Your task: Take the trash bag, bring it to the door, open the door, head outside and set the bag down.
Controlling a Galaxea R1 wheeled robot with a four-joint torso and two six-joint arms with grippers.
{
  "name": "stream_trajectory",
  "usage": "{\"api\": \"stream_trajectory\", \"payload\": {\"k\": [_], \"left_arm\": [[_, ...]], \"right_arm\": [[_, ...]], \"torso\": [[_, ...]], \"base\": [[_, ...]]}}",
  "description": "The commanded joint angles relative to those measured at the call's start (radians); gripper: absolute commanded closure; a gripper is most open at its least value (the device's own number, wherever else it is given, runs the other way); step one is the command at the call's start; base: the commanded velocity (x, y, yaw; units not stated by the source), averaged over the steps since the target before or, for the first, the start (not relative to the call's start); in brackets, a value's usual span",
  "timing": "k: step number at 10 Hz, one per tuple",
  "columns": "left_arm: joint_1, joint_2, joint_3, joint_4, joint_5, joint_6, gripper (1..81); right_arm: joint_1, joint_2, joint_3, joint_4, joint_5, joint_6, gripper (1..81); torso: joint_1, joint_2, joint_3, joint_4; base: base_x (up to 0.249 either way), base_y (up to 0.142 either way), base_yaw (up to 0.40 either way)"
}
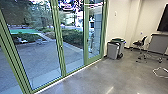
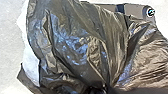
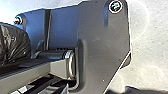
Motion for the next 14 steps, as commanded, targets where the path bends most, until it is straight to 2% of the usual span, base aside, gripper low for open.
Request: {"api": "stream_trajectory", "payload": {"k": [1,9,14], "left_arm": [[-0.056,-0.006,-0.002,0.003,0.083,0.011,81.1],[-0.056,-0.004,-0.003,0.003,0.083,0.011,81.1],[-0.056,-0.004,-0.003,0.003,0.083,0.011,81.1]], "right_arm": [[0.053,-0.002,0.0,-0.003,-0.056,-0.003,1.0],[0.056,-0.002,0.0,-0.003,-0.056,-0.003,1.0],[0.054,0.0,0.0,-0.003,-0.056,-0.003,1.0]], "torso": [[0.0,0.0,0.0,0.0],[0.0,0.0,0.0,0.0],[0.0,0.0,0.0,0.0]], "base": [[0.138,-0.076,0.0],[0.14,-0.074,0.0],[0.154,0.0,0.0]]}}
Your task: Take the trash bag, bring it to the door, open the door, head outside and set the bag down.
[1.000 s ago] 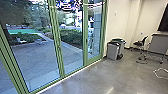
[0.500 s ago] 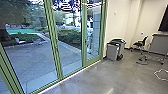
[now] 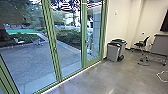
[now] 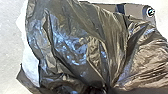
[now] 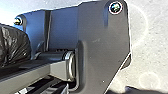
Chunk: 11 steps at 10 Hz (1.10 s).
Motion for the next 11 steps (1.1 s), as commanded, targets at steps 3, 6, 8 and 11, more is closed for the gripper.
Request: {"api": "stream_trajectory", "payload": {"k": [3,6,8,11], "left_arm": [[-0.055,-0.005,-0.003,0.003,0.084,0.011,81.1],[-0.055,-0.003,-0.003,0.005,0.084,0.011,81.1],[-0.055,-0.003,-0.003,0.005,0.084,0.014,81.1],[-0.055,0.0,-0.005,0.003,0.084,0.019,81.1]], "right_arm": [[0.049,0.0,0.0,-0.003,-0.057,-0.003,1.0],[0.049,-0.001,0.0,-0.003,-0.057,-0.003,1.0],[0.049,-0.001,0.0,-0.003,-0.057,-0.003,1.0],[0.05,-0.001,0.0,-0.003,-0.057,-0.003,1.0]], "torso": [[0.0,0.0,0.0,0.0],[0.0,0.0,0.0,0.0],[0.0,0.0,0.0,0.0],[0.0,0.0,0.0,0.0]], "base": [[0.154,0.0,0.0],[0.154,0.0,0.0],[0.154,0.0,0.0],[0.154,0.0,0.0]]}}
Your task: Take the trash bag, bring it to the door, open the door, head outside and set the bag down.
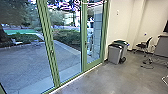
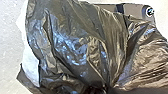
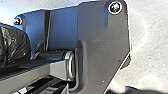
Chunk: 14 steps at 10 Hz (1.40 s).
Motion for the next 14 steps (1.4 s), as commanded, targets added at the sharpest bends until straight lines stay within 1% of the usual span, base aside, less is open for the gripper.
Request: {"api": "stream_trajectory", "payload": {"k": [1,3,14], "left_arm": [[-0.056,0.0,-0.004,0.003,0.084,0.007,81.1],[-0.056,0.0,-0.006,0.005,0.084,0.007,81.1],[-0.056,0.003,-0.003,0.008,0.084,0.007,81.1]], "right_arm": [[0.051,0.001,0.0,-0.003,-0.057,-0.003,1.0],[0.053,-0.001,0.0,-0.003,-0.057,-0.003,1.0],[0.053,0.001,0.0,-0.003,-0.057,-0.003,1.0]], "torso": [[0.0,0.0,0.0,0.0],[0.0,0.0,0.0,0.0],[0.0,0.0,0.0,0.0]], "base": [[0.154,0.0,0.0],[0.154,0.0,0.0],[0.154,-0.065,0.0]]}}
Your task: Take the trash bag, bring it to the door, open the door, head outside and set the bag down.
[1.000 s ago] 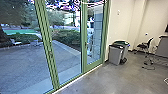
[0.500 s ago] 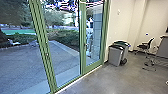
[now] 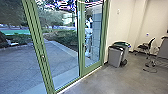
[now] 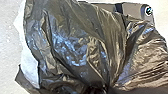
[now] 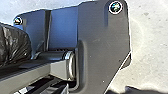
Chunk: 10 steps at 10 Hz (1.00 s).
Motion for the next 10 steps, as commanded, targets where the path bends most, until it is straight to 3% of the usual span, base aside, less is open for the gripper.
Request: {"api": "stream_trajectory", "payload": {"k": [1,10], "left_arm": [[-0.056,-0.002,-0.002,0.007,0.085,0.002,81.1],[-0.058,0.002,-0.005,0.01,0.085,0.002,81.1]], "right_arm": [[0.053,-0.002,0.001,-0.003,-0.057,-0.003,1.0],[0.051,-0.002,0.0,-0.004,-0.057,-0.003,1.0]], "torso": [[0.0,0.0,0.0,0.0],[0.0,0.0,0.0,0.0]], "base": [[0.153,-0.066,0.0],[0.154,-0.066,0.0]]}}
